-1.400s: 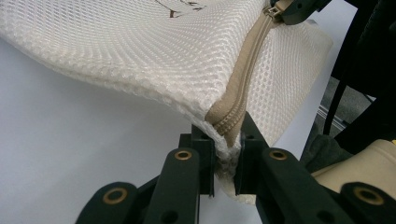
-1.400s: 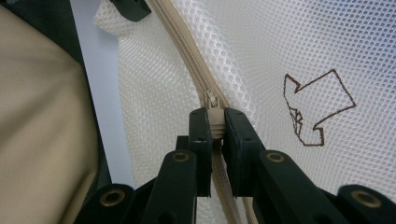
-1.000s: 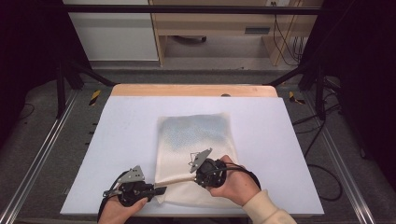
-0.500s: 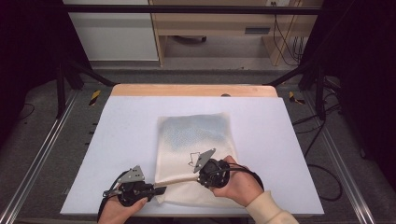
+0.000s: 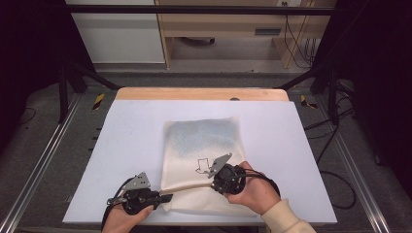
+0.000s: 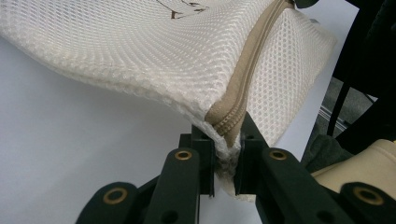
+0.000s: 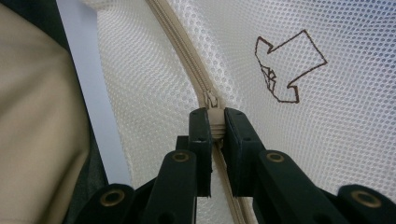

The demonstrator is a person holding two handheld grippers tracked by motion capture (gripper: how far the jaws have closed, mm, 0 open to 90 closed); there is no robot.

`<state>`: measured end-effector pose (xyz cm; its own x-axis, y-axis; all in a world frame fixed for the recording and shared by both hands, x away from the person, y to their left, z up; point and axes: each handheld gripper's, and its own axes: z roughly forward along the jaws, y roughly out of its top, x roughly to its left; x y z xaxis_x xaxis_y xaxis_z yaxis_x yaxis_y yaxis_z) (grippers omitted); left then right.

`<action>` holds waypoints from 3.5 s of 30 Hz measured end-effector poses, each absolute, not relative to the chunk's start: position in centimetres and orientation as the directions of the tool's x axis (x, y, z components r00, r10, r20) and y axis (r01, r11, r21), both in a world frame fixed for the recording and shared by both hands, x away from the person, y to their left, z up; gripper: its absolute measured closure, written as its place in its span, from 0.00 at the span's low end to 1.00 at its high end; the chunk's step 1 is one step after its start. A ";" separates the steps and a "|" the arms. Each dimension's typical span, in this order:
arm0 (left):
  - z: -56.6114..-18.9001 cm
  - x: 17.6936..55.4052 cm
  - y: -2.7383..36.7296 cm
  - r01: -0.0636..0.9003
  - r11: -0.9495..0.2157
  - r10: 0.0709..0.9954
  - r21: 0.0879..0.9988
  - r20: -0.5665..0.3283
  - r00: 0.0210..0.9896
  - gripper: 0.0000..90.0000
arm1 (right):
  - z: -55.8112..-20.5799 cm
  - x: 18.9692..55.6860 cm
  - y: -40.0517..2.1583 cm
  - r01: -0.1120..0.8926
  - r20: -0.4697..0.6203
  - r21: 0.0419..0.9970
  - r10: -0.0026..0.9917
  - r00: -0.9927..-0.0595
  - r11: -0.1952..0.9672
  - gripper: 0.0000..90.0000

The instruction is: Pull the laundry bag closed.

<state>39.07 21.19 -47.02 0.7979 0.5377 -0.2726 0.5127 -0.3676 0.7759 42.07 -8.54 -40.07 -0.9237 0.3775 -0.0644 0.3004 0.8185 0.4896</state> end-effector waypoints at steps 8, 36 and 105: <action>-47.0 39.1 21.2 0.513 -0.369 0.537 0.775 -0.272 0.799 0.90 | -40.1 42.1 -8.5 0.300 -0.064 0.485 0.375 -0.925 0.821 0.91; -47.1 39.0 21.0 0.515 -0.367 0.533 0.775 -0.278 0.799 0.90 | -40.1 42.2 -10.0 0.327 -0.061 0.482 0.404 -0.913 0.813 0.91; -47.1 39.1 21.2 0.516 -0.366 0.540 0.774 -0.275 0.796 0.90 | -40.4 41.9 -15.2 0.409 -0.036 0.502 0.490 -0.871 0.762 0.91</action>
<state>39.10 21.18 -47.13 0.7957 0.5398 -0.2748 0.5159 -0.3663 0.7744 41.93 -15.20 -40.41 -0.8708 0.4904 -0.0362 0.4085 0.7625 0.5018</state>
